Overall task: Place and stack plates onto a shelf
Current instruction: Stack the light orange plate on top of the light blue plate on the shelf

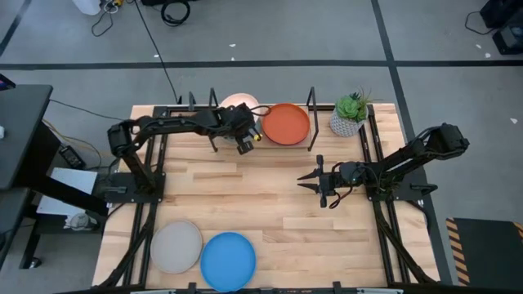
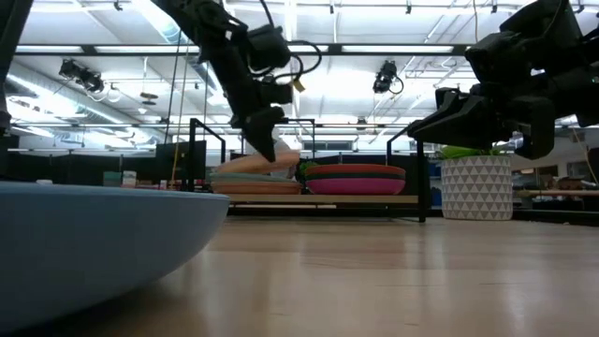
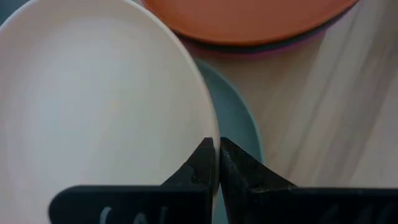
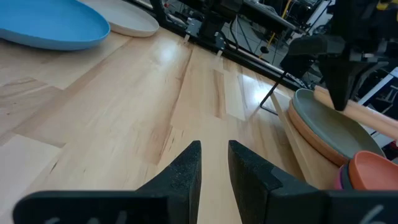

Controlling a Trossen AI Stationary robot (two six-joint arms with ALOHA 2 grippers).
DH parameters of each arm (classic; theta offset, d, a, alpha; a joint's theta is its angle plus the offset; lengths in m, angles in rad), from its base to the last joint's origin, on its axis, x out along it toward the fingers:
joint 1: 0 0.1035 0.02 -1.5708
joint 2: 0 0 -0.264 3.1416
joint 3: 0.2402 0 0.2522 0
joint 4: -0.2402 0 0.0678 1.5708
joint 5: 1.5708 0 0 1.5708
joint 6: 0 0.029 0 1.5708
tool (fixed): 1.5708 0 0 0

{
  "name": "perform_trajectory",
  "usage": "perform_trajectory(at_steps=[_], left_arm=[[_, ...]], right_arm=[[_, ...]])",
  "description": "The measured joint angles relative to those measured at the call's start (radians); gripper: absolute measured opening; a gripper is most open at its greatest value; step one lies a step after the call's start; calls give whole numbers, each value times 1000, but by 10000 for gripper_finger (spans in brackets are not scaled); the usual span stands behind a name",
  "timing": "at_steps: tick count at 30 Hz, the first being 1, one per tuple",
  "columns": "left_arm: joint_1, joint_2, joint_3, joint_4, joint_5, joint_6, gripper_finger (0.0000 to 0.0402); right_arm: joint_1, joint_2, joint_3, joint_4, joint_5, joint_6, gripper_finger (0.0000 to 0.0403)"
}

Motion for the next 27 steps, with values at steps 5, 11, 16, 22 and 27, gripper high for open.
perform_trajectory(at_steps=[5,11,16,22,27], left_arm=[[-7,7,0,-16,4,-11,17],[-27,2,0,-54,12,-19,18],[-44,2,0,-66,12,-20,33],[-53,2,0,-74,1,1,101],[-64,2,20,-86,-35,6,139]], right_arm=[[0,0,0,-8,0,-1,86],[0,0,0,-7,0,-3,86],[0,0,0,-7,0,-3,86],[0,0,0,-7,0,-3,86],[0,0,0,-7,0,-3,86]])
